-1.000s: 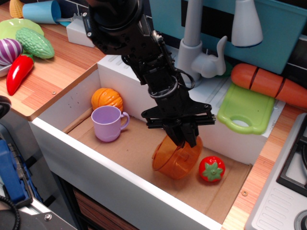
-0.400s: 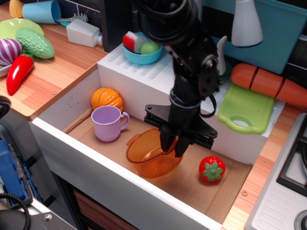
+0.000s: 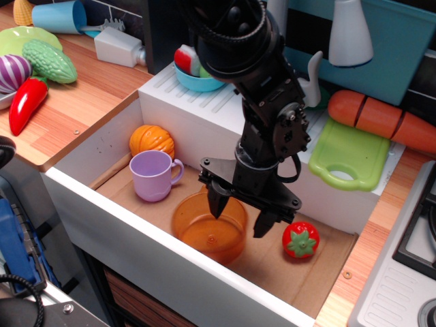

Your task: Flip orange pot upright in sink

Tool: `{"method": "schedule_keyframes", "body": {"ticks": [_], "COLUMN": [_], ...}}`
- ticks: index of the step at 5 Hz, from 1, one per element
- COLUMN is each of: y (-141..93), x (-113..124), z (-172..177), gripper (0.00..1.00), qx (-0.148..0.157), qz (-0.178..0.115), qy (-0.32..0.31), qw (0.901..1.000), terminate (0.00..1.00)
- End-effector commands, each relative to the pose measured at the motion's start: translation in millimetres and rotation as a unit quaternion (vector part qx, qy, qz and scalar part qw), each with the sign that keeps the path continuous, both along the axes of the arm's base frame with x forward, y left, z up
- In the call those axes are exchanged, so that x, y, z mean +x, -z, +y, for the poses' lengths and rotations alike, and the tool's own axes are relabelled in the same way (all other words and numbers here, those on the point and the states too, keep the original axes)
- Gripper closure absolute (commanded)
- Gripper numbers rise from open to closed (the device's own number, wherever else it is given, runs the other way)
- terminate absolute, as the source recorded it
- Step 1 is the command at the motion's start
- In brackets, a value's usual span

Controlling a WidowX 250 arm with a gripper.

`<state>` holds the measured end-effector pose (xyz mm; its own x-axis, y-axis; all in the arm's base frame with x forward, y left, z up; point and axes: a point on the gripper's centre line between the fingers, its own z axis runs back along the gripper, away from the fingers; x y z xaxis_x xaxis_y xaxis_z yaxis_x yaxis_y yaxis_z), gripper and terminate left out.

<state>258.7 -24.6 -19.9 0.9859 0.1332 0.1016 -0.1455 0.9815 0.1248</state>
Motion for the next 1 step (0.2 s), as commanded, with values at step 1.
{"method": "schedule_keyframes", "body": {"ticks": [1], "y": [-15.6], "x": [10.1], "z": [-2.3], "gripper": [0.00], "qx": [-0.005], "qz": [-0.032], "qy": [0.004], "qw": [0.9995], "terminate": [1.00]}}
